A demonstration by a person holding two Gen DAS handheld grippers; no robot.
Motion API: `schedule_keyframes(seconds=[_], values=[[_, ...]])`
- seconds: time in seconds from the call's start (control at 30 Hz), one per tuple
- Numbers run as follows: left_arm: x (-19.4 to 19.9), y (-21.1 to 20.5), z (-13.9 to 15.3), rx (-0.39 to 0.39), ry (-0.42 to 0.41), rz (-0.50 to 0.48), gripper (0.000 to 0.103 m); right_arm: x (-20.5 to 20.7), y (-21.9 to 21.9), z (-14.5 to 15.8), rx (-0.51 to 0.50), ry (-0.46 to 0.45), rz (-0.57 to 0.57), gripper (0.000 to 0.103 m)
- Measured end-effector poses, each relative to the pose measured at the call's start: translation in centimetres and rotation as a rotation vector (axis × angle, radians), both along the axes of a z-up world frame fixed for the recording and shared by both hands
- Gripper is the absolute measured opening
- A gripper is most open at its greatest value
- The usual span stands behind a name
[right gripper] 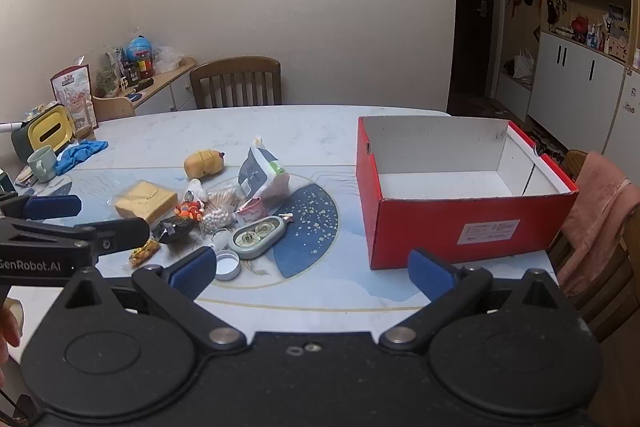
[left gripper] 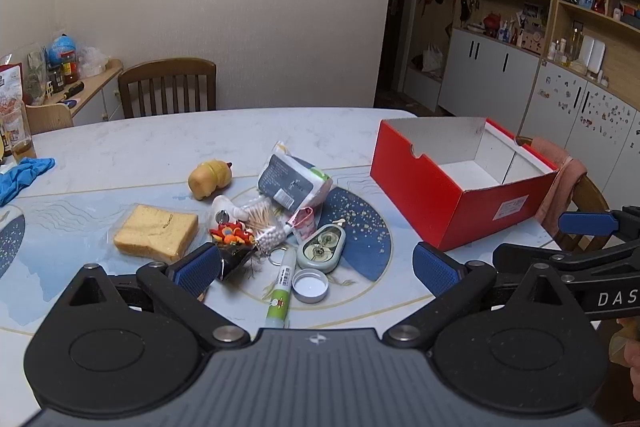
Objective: Organize objects
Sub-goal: 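Grasp the yellow-wrapped candy with the left gripper while the right gripper grasps the white cap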
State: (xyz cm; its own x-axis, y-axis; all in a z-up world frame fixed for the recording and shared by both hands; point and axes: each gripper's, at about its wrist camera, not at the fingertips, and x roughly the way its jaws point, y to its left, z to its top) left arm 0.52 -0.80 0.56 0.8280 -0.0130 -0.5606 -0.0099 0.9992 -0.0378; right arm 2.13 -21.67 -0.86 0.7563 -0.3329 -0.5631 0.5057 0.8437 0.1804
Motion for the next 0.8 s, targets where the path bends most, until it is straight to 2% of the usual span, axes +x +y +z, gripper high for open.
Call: schedule_keyframes(seconds=[0.8], values=[[0.2,1.3,-0.2,-0.031,0.005,0.026,0.103,1.4,0.1,-0.2,0.01,-0.003,0.031,0.102]])
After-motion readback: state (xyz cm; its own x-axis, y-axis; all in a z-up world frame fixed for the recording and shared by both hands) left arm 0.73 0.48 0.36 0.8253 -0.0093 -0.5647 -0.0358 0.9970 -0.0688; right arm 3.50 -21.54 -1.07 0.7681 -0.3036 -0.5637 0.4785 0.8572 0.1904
